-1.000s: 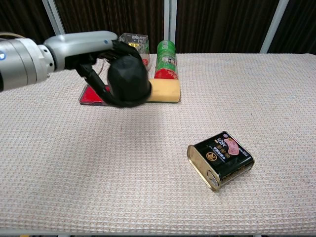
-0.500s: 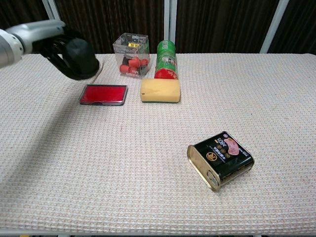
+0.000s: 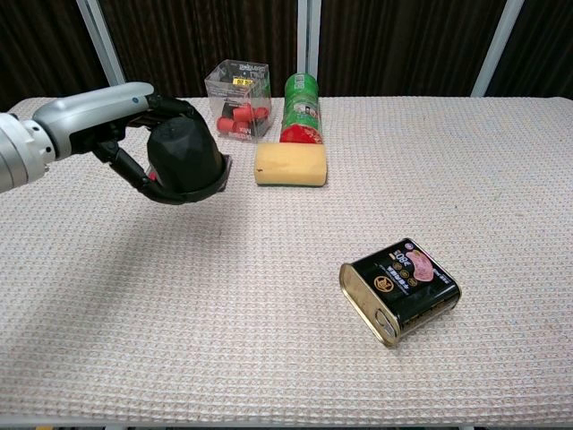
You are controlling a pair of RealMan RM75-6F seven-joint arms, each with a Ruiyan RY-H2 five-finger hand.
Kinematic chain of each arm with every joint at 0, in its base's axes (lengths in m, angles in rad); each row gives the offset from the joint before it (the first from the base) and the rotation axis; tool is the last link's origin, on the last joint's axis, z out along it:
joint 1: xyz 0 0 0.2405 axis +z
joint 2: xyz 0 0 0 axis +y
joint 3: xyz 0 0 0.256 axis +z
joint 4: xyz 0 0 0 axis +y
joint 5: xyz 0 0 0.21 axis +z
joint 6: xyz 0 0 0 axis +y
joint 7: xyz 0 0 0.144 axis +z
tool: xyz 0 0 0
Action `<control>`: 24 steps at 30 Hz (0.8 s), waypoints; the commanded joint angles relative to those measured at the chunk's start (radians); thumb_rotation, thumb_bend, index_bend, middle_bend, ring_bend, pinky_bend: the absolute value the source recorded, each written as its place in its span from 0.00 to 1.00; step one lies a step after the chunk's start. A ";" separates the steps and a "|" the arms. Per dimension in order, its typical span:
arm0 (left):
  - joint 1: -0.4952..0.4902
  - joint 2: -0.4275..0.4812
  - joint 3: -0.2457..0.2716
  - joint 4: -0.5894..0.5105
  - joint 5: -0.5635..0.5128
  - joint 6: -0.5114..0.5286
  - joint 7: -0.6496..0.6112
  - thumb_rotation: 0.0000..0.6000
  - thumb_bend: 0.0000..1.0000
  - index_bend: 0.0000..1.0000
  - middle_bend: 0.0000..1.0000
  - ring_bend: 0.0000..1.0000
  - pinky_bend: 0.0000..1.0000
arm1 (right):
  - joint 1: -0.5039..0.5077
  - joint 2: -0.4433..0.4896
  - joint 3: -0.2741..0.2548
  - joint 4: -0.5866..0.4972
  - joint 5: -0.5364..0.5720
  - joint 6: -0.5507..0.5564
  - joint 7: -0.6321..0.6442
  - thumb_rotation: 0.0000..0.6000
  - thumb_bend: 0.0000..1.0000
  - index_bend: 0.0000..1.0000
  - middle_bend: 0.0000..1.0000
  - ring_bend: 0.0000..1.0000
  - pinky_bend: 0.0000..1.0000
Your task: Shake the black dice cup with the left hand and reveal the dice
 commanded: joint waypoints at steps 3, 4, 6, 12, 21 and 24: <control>0.024 -0.024 0.038 0.045 0.019 -0.001 -0.034 1.00 0.23 0.50 0.52 0.31 0.29 | 0.000 -0.001 -0.002 0.000 0.000 -0.002 -0.003 1.00 0.17 0.00 0.00 0.00 0.00; 0.026 -0.025 0.043 0.048 0.021 -0.004 -0.036 1.00 0.23 0.50 0.52 0.31 0.29 | 0.000 -0.002 -0.002 0.001 0.000 -0.003 -0.003 1.00 0.17 0.00 0.00 0.00 0.00; 0.033 -0.030 0.050 0.056 0.021 -0.004 -0.041 1.00 0.23 0.50 0.52 0.31 0.29 | 0.001 -0.003 -0.002 0.002 0.002 -0.006 -0.003 1.00 0.17 0.00 0.00 0.00 0.00; 0.049 -0.069 0.053 0.109 0.031 0.024 -0.046 1.00 0.23 0.50 0.52 0.31 0.29 | 0.000 -0.002 -0.001 0.003 -0.002 0.001 0.004 1.00 0.17 0.00 0.00 0.00 0.00; 0.052 -0.156 0.044 0.241 0.035 0.036 -0.057 1.00 0.23 0.50 0.52 0.31 0.29 | -0.015 0.017 0.004 -0.037 -0.032 0.073 -0.036 1.00 0.17 0.00 0.00 0.00 0.00; 0.054 -0.175 0.040 0.276 0.030 0.033 -0.070 1.00 0.23 0.50 0.52 0.31 0.29 | -0.021 0.021 0.005 -0.050 -0.038 0.091 -0.054 1.00 0.17 0.00 0.00 0.00 0.00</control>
